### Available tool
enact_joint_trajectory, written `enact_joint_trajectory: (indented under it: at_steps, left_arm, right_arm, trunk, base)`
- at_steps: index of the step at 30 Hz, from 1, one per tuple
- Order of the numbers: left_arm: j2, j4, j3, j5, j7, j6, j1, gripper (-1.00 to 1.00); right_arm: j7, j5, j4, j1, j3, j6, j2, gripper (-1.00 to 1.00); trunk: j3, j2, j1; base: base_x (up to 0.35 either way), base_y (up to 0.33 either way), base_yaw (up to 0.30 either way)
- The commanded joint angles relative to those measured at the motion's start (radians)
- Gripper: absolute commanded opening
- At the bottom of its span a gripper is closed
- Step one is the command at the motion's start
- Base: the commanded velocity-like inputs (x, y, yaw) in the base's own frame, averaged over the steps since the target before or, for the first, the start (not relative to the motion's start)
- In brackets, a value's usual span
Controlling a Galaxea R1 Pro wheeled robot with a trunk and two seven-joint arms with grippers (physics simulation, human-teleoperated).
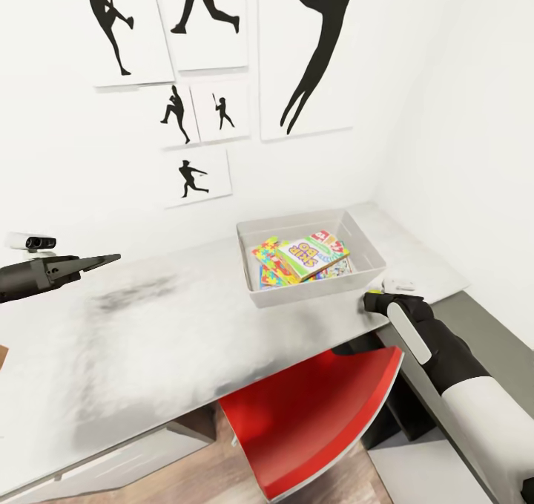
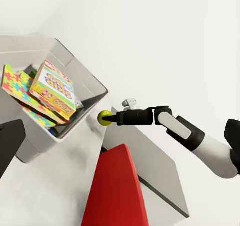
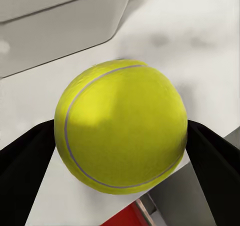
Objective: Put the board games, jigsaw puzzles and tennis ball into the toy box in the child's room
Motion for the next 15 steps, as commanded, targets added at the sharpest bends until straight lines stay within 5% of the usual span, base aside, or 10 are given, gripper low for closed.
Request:
enact_joint_trajectory:
  at_steps: [1,15]
  left_arm:
    - [0.0,0.0,0.0,-0.001,-0.004,0.011,-0.001,1.0]
    - [0.001,0.0,0.0,-0.001,-0.004,0.011,-0.001,1.0]
  right_arm:
    - [-0.01,-0.011,-0.002,-0.001,0.004,0.001,-0.001,-1.0]
    - [-0.01,-0.014,-0.004,-0.001,0.004,0.001,-0.004,-1.0]
  trunk:
    - [0.0,-0.002,0.001]
    - [0.023,-0.002,0.001]
  base:
    - [0.0,0.0,0.0]
    - [0.0,0.0,0.0]
